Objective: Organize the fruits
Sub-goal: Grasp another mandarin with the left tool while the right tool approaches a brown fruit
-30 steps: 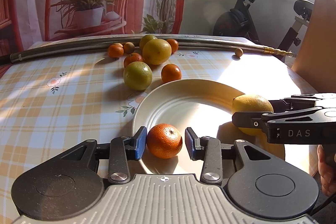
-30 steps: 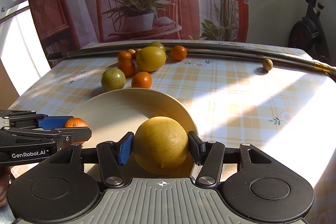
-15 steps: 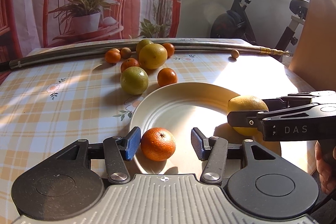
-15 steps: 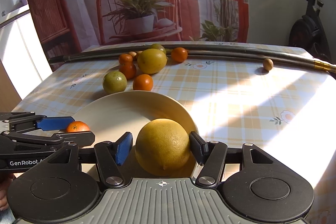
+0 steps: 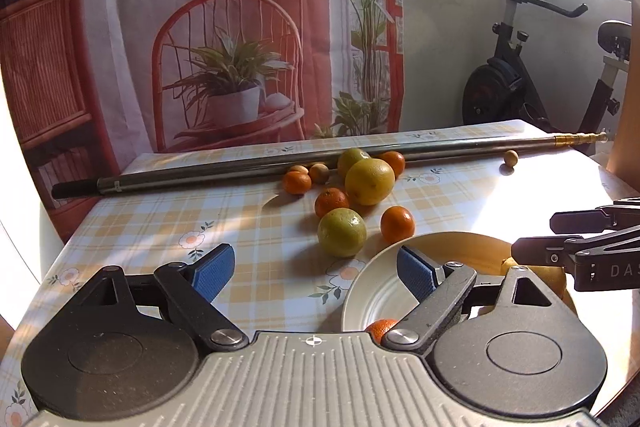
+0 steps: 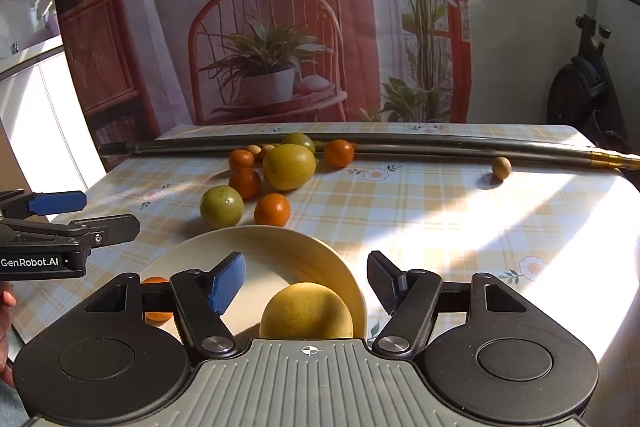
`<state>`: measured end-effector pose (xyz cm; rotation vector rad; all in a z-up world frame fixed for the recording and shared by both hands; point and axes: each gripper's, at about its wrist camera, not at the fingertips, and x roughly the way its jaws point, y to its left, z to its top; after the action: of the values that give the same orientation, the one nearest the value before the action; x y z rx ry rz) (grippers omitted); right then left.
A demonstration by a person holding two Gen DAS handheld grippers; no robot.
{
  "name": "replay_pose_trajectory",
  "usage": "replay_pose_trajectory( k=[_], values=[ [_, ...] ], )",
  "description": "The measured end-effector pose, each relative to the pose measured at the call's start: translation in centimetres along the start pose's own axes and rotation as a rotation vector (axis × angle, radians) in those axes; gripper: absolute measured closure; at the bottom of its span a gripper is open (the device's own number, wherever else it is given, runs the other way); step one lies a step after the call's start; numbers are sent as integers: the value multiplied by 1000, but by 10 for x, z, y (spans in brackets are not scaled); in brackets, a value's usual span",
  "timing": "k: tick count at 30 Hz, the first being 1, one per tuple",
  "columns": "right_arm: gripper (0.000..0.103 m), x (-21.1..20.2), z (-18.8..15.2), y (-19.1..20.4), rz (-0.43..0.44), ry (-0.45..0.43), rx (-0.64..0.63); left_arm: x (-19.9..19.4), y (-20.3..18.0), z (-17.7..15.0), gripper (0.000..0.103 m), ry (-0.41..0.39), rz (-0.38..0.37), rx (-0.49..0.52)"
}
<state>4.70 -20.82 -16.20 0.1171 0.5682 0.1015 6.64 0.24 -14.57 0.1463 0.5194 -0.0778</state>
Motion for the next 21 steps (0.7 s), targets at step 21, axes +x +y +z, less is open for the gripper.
replay_pose_trajectory(
  k=[21],
  values=[
    [17,6,72,-52,-115,-50,-92,26,36,50,7,28,-70,-77]
  ],
)
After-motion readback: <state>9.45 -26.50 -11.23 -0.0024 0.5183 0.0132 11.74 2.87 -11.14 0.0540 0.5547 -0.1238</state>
